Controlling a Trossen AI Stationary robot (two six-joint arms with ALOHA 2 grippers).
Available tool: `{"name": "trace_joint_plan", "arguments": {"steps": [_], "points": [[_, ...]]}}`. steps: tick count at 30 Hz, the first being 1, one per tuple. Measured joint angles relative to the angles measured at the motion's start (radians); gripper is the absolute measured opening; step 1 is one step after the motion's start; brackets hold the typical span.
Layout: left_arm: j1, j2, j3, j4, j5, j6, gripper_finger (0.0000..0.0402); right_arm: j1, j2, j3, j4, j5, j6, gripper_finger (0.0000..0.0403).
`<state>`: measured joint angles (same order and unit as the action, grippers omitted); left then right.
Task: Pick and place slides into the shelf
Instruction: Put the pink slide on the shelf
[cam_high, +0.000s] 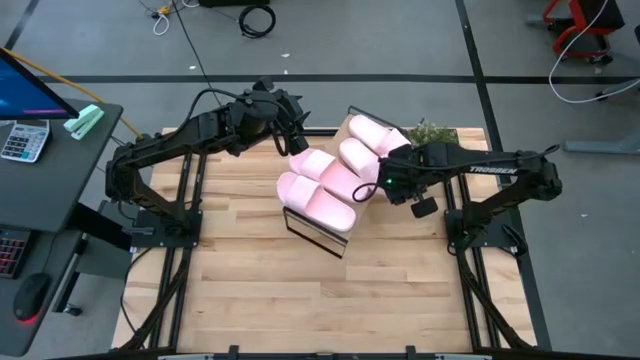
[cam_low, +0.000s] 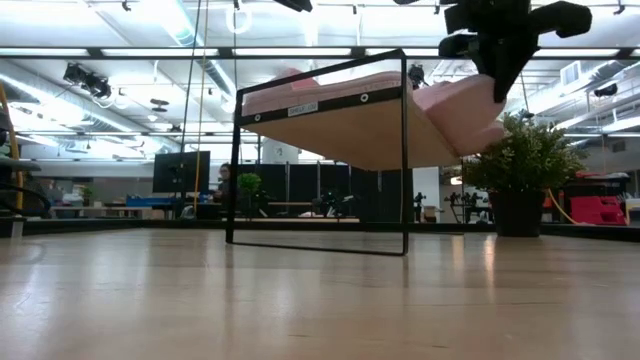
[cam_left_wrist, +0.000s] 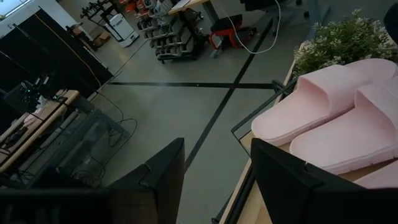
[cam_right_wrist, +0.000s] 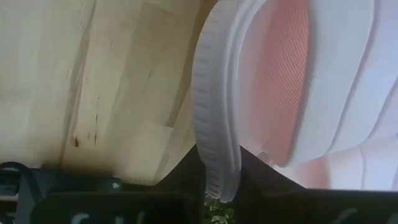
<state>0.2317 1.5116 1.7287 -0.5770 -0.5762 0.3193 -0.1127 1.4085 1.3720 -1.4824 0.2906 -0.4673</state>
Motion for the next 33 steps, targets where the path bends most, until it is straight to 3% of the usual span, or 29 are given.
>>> {"name": "trace_joint_plan", "arguments": {"steps": [12, 21, 28, 33], "points": [[0.0, 0.0, 0.0, 0.0, 0.0, 0.005, 0.0189, 0.004, -0.002, 0.0, -0.032, 0.049, -0.006, 0.0053], [0.0, 0.0, 0.0, 0.0, 0.0, 0.005, 0.019, 0.004, -0.002, 0.002, 0.014, -0.03, 0.0, 0.006], [0.0, 0.0, 0.0, 0.0, 0.016, -0.002, 0.0187, 0.004, -0.002, 0.002, 0.014, -0.037, -0.004, 0.0092], [0.0, 0.0, 0.0, -0.001, 0.096, -0.021, 0.0189, 0.003, -0.002, 0.002, 0.018, -0.015, -0.01, 0.0112]]}}
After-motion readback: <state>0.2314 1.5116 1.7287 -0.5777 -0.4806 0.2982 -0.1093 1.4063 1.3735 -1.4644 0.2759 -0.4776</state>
